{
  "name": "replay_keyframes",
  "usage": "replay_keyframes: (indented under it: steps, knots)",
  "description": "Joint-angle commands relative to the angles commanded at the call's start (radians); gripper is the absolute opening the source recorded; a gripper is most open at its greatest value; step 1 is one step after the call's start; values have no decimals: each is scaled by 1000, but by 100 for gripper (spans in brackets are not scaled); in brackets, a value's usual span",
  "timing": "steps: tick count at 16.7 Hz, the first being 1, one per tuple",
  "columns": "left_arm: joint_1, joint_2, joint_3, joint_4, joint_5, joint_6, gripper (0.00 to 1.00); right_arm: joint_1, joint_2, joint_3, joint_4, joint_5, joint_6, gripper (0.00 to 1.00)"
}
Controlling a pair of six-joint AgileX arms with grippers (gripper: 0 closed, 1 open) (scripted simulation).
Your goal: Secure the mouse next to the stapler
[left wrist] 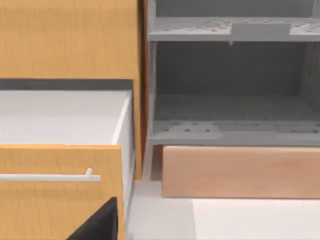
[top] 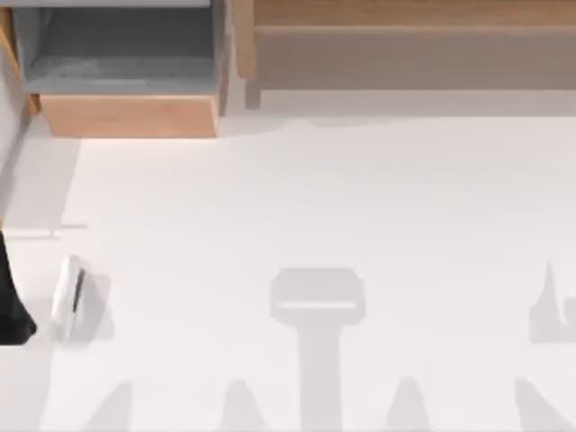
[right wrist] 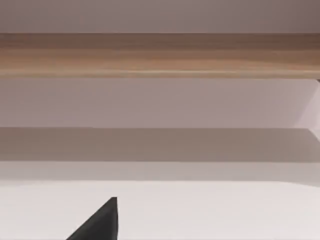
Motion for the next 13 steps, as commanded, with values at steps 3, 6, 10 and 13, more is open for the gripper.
replay_keyframes:
  steps: [3, 6, 10, 13]
  knots:
    - [4, 8, 8, -5, -1, 3, 100, 0, 0, 0, 0, 0, 0, 100]
    - [39, 83, 94, -57, -13, 34, 100, 0, 0, 0, 0, 0, 0, 100]
    - [114, 290, 334, -197, -47, 103, 100, 0, 0, 0, 0, 0, 0, 100]
    - [171, 508, 575, -340, -77, 159, 100, 0, 0, 0, 0, 0, 0, 100]
